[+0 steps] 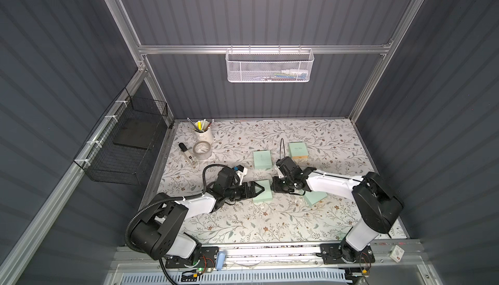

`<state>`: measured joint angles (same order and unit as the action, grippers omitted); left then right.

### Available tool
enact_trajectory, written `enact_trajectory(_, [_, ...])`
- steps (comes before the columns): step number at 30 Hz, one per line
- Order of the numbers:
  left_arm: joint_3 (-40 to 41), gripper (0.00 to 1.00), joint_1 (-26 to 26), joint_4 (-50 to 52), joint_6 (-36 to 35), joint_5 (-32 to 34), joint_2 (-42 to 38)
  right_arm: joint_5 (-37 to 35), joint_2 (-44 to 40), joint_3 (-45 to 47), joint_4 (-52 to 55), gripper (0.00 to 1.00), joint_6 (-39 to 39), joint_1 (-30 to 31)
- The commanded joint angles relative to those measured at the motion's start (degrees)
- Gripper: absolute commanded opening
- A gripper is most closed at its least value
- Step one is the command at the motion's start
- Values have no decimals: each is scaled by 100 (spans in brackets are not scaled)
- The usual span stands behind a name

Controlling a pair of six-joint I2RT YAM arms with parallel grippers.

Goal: Take out the earrings from the drawer-style jewelry box
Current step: Close the drawer of the jewelry box, then move the jewelry box to the center of the board.

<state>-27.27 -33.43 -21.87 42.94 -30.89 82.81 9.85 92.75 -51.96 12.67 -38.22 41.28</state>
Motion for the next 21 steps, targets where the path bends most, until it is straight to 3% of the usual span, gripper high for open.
enact_trajectory(1, [35,100,-41,115,-18,75,-184,-112,-640,225,193,29,3,-43])
enact_trajectory(6, [38,100,-41,137,-22,44,-233,558,-809,487,-225,33,-184,-45])
enact_trajectory(21, [55,100,-41,-122,63,-113,-22,1393,145,635,-1419,39,-608,-45])
